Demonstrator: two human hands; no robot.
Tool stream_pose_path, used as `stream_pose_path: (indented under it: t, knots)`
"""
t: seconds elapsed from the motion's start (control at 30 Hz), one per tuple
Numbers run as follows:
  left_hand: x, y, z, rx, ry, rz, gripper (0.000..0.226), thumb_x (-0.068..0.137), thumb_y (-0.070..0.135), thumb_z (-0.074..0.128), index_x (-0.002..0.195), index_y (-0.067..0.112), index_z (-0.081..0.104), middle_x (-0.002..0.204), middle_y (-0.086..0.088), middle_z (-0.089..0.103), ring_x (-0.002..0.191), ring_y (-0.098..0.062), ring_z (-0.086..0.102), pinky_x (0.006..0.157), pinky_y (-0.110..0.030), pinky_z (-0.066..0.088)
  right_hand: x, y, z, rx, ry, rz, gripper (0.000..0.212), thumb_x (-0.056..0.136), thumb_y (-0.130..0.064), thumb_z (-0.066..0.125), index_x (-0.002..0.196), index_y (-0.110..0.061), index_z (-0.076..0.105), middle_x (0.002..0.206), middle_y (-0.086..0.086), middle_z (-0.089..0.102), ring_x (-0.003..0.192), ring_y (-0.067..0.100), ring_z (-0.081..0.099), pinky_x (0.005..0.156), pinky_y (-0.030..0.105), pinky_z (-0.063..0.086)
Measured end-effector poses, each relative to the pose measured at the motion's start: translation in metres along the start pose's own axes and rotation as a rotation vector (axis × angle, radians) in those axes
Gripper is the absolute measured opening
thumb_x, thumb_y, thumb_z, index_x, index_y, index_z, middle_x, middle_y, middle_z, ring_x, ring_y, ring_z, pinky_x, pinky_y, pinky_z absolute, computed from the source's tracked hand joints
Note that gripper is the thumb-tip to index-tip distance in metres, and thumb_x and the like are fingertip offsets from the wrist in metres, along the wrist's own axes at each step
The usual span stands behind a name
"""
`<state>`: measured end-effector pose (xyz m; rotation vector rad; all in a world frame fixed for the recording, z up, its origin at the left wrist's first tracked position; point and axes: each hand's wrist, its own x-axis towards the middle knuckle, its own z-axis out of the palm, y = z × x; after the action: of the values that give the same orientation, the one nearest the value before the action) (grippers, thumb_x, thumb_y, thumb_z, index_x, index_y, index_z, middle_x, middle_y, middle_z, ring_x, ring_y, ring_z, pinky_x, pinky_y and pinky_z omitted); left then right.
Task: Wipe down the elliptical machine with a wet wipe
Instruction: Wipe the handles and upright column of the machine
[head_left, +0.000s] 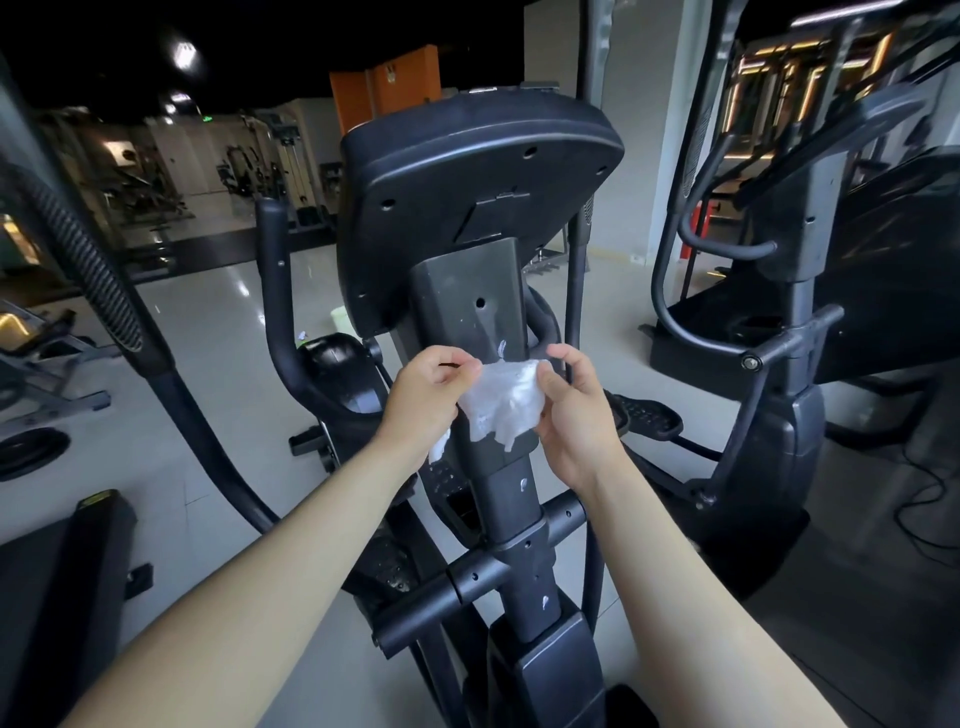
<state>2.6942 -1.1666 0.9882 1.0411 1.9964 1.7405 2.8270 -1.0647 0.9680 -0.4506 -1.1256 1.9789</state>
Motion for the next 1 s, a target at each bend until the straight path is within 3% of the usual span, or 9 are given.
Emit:
stream_pose_path:
  t: [0.2,0.3,0.37,0.43,0.53,0.67,0.77,0.9,1.0]
  knots:
    - [-0.007,0.006,-0.002,0.135,-0.058,0.114,0.029,0.104,0.018,0.047,0.101,0.038,0.067,0.091,0.015,0.070,0.073,-0.003,0.055,0.080,-0.032,0.049,0.001,0.002,0.006,0.203,-0.099,0.083,0.017,0.106,-0.004,0.045,0.118,-0.010,0.055,0.115,0.026,0.067,0.095,0.031,0.066,0.082,0.037,0.054]
    - [-0.009,0.010,-0.009,0.173,-0.146,0.095,0.030,0.100,0.023,0.054,0.105,0.045,0.074,0.088,-0.014,0.067,0.068,-0.015,0.049,0.075,-0.037,0.049,0.002,-0.001,0.006,0.290,-0.138,0.093,0.035,0.100,0.003,0.051,0.135,-0.002,0.051,0.119,0.025,0.066,0.104,0.031,0.068,0.096,0.037,0.055]
    - [-0.010,0.010,-0.013,0.158,-0.200,0.085,0.023,0.094,0.032,0.066,0.110,0.047,0.073,0.076,-0.007,0.063,0.067,-0.019,0.045,0.072,-0.038,0.046,0.001,-0.003,0.008,0.325,-0.191,0.099,0.039,0.099,0.006,0.050,0.137,-0.005,0.051,0.125,0.028,0.065,0.115,0.040,0.066,0.102,0.039,0.052]
    - [-0.011,0.012,-0.013,0.169,-0.199,0.099,0.024,0.089,0.038,0.073,0.111,0.046,0.072,0.083,0.013,0.069,0.068,-0.022,0.053,0.074,-0.035,0.048,-0.002,-0.006,0.013,0.344,-0.234,0.107,0.041,0.098,0.009,0.050,0.137,-0.003,0.052,0.131,0.029,0.063,0.119,0.045,0.063,0.100,0.039,0.054]
    - [-0.007,0.014,-0.009,0.115,-0.098,0.099,0.018,0.092,0.031,0.070,0.109,0.037,0.072,0.106,0.018,0.073,0.085,-0.011,0.069,0.080,-0.032,0.055,-0.002,-0.005,0.023,0.266,-0.212,0.091,0.039,0.096,0.014,0.050,0.130,0.000,0.058,0.118,0.019,0.072,0.102,0.031,0.072,0.091,0.034,0.059]
    - [-0.007,0.021,-0.009,0.097,-0.082,0.077,0.018,0.099,0.023,0.061,0.110,0.031,0.072,0.105,0.015,0.075,0.081,-0.001,0.067,0.070,-0.020,0.048,-0.002,0.003,0.034,-0.114,-0.134,-0.090,0.033,0.092,0.005,0.064,0.120,-0.012,0.071,0.108,0.012,0.076,0.107,0.025,0.071,0.100,0.034,0.052]
    - [-0.009,0.028,-0.012,0.044,-0.114,0.063,0.022,0.102,0.017,0.057,0.112,0.029,0.072,0.103,0.014,0.077,0.075,-0.003,0.061,0.068,-0.022,0.045,0.001,0.005,0.040,-0.244,-0.073,-0.181,0.023,0.092,-0.005,0.069,0.107,-0.021,0.077,0.101,0.003,0.075,0.110,0.025,0.068,0.106,0.037,0.051]
    - [-0.005,0.031,-0.023,0.011,-0.137,0.060,0.019,0.101,0.015,0.059,0.113,0.024,0.071,0.100,0.007,0.078,0.064,-0.002,0.056,0.060,-0.019,0.040,0.005,0.003,0.051,-0.308,-0.082,-0.252,0.020,0.092,-0.004,0.069,0.104,-0.019,0.075,0.094,-0.003,0.073,0.096,0.012,0.069,0.095,0.034,0.054]
    - [0.000,0.031,-0.034,0.084,-0.020,0.098,0.015,0.096,0.026,0.067,0.110,0.028,0.062,0.100,0.009,0.074,0.071,-0.003,0.062,0.066,-0.022,0.045,0.007,0.004,0.063,-0.313,-0.024,-0.386,0.017,0.094,0.000,0.064,0.100,-0.016,0.061,0.081,-0.002,0.072,0.083,0.013,0.067,0.085,0.027,0.051]
